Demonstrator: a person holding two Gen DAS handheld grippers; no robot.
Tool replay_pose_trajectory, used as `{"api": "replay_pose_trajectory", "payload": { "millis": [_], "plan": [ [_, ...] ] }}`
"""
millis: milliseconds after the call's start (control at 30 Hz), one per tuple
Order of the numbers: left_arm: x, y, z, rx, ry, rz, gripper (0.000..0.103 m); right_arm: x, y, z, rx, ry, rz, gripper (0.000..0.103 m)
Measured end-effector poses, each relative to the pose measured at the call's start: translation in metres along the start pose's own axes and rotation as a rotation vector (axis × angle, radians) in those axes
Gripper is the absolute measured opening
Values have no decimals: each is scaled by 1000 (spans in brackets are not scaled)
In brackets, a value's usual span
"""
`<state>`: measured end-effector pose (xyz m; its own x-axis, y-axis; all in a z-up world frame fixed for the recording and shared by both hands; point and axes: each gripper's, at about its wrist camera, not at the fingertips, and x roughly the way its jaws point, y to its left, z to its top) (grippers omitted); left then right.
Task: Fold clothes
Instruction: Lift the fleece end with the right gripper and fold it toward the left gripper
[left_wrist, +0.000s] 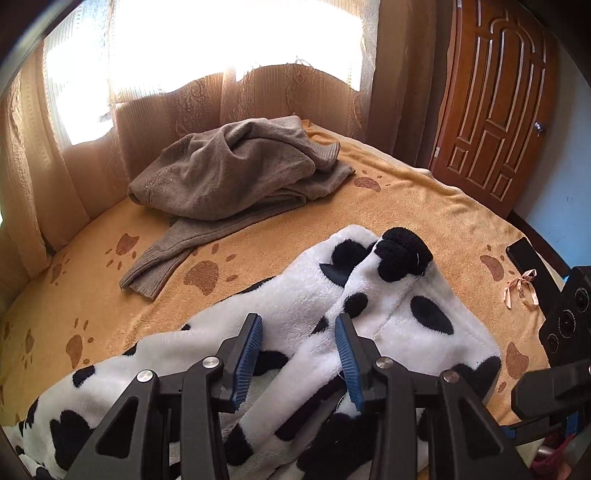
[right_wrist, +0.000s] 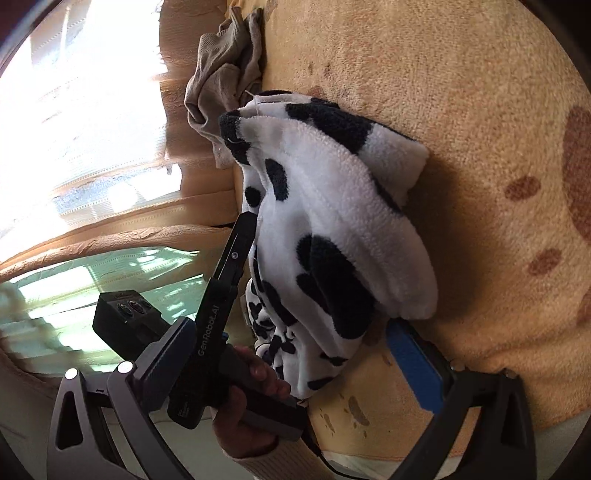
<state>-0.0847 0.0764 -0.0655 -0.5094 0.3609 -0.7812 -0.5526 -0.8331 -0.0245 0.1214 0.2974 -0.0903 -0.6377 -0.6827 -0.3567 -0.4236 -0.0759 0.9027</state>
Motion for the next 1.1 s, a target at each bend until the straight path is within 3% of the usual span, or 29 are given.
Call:
{"api": "replay_pose_trajectory", "payload": {
  "millis": [133, 467, 667, 700, 767, 800, 933, 1100],
  "plan": [
    [-4, 25, -5, -60, -14, -56, 43, 5, 12, -2, 23, -92, -74, 103],
    [-1, 68, -24, -132, -24, -181, 43, 16, 46, 15, -55, -341, -169, 103],
    [-1, 78, -30, -158, -30, -217, 43, 16, 40, 14, -177, -419, -107, 102],
    [0, 79, -31, -164, -30, -219, 43, 16, 39, 14, -198, -425, -97, 96],
    [2, 83, -33, -183, -26, -216, 43, 15, 41, 15, -261, -429, -111, 61],
    [4, 85, -33, -192, -22, -220, 43, 15, 41, 16, -285, -425, -119, 27],
    [5, 87, -33, -218, -14, -229, 43, 15, 36, 19, -332, -408, -120, 24],
    [-9, 96, -31, -283, -27, -242, 43, 13, 53, 5, -508, -444, -150, 23]
  ]
}}
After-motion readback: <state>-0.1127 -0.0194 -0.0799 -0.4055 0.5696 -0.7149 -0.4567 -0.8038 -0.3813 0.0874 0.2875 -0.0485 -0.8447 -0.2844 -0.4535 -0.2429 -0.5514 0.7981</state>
